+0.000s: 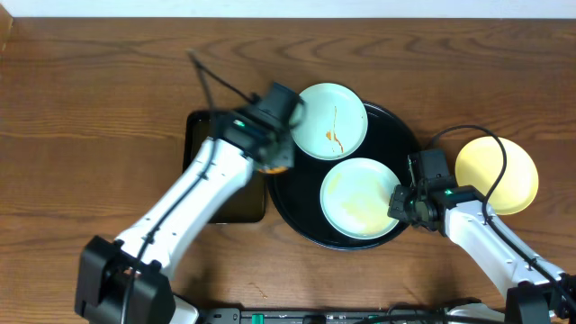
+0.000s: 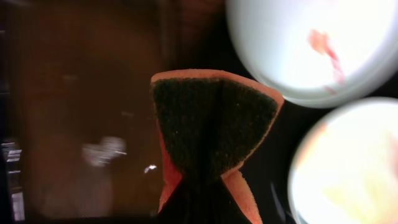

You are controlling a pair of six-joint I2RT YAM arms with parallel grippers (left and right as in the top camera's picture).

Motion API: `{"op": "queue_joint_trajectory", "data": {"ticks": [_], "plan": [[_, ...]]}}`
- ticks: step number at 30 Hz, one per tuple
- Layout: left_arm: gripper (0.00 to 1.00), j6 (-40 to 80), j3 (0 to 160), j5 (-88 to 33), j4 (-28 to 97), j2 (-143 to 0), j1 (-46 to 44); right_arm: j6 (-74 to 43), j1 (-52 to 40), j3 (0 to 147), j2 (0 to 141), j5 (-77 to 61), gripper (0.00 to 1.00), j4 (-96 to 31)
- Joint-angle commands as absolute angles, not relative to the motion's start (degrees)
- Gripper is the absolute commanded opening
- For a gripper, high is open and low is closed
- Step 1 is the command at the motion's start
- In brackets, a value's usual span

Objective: Clean dirty plates on tray and stack at the side

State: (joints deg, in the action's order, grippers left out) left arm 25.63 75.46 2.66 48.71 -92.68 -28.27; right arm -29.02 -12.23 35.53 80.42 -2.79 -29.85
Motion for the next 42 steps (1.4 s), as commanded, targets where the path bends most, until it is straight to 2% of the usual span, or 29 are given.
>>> {"op": "queue_joint_trajectory", "data": {"ticks": [1,6,12,20,30,34,39,42], "plan": [[0.07,25.08,75.55,4.34,49.06,-92.07,-22.15,-28.58,-12.08,35.14,80.77,-4.84,0.01,-29.12],[0.08,25.08,75.53,4.32,50.74,-92.09,-16.95,-23.24,-12.01,36.03,78.17,-4.75,0.01,-27.90],[0.07,25.06,75.53,4.32,51.00,-92.09,-16.25,-16.58,-12.03,37.65,67.35,-4.25,0.01,-28.18],[0.07,25.06,75.53,4.32,51.00,-92.09,-16.25,-5.78,-12.03,37.67,54.83,11.22,0.01,-26.35],[0.07,25.08,75.53,4.32,50.96,-92.09,-16.25,6.85,-12.12,37.71,52.66,22.24,0.01,-18.33],[0.07,25.08,75.53,4.32,50.87,-92.09,-16.25,14.50,-15.31,37.74,52.66,29.06,0.01,-15.73],[0.07,25.08,75.53,4.32,50.92,-92.09,-16.25,14.96,-19.79,37.74,52.82,31.92,0.01,-16.25],[0.07,25.08,75.53,4.32,50.94,-92.09,-16.25,5.21,-19.99,37.71,52.93,26.59,0.01,-20.29]]}}
